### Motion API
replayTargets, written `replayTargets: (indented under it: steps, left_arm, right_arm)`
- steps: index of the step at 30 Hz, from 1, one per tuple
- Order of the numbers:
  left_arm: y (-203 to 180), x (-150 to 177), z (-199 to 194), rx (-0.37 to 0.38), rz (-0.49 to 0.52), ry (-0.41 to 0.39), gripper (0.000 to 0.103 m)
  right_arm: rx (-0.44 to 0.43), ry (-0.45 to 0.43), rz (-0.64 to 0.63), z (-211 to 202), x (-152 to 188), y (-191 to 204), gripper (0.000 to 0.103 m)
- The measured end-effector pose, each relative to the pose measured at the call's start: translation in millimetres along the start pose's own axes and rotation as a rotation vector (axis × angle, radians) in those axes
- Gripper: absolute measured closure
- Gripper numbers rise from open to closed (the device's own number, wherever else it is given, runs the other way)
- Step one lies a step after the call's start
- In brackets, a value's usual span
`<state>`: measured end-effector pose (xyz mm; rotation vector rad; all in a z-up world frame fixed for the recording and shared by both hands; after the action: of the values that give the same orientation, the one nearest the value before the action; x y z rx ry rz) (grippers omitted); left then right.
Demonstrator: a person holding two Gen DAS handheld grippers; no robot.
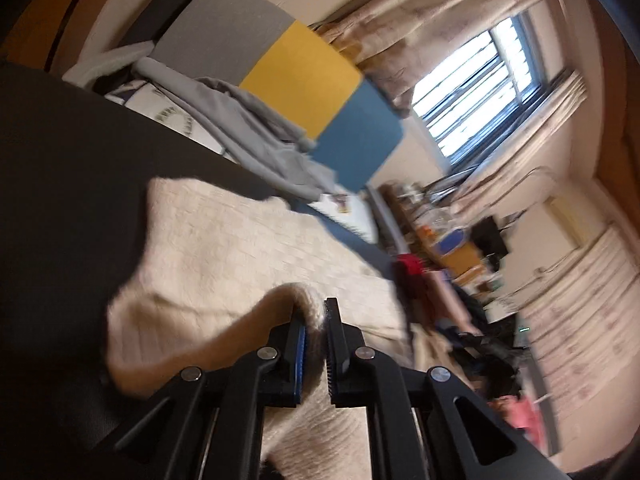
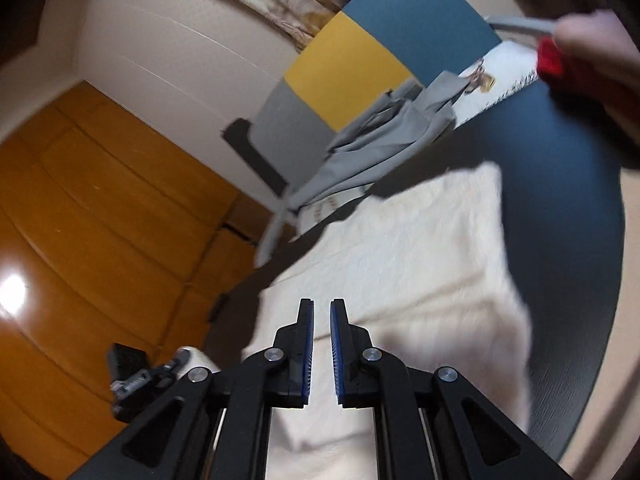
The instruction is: Fold clothes
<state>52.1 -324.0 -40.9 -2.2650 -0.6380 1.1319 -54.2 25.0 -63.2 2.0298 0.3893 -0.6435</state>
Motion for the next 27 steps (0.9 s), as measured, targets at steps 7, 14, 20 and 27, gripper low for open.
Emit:
replayTargets:
  steps: [7,14,20,27]
  left_arm:
    - [35,29,24,-0.074,-0.039,0.090,0.096]
    - [61,64,18,-0.119,-0.127,0.113,0.096]
    - [56,79,15,-0.156,-0.085,0.132,0.095]
    - [53,84,9,-0.185,-0.043,0.140,0.095]
  right_arm:
    - [0.128,0.140,-0.216,8,17,6,0.076]
    - [0.196,0.304,-0.614,38,69,45,0.018]
    - [0.156,0.457,-0.766,80,95,59,0.018]
    - [0.199,0.578,-0.940,92,131,59,0.038]
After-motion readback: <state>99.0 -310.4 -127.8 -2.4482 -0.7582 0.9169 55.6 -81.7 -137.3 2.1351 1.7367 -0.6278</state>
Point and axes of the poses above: each gripper's, at about its wrist camera, not at the fingertips, and z roughly the way its jaws point, y to its left, x to its underside, the point moved 7 cm from there along z, roughly the way its jaws point, and after that the axes turned 2 degrees about -y, right-handed, at the moved point
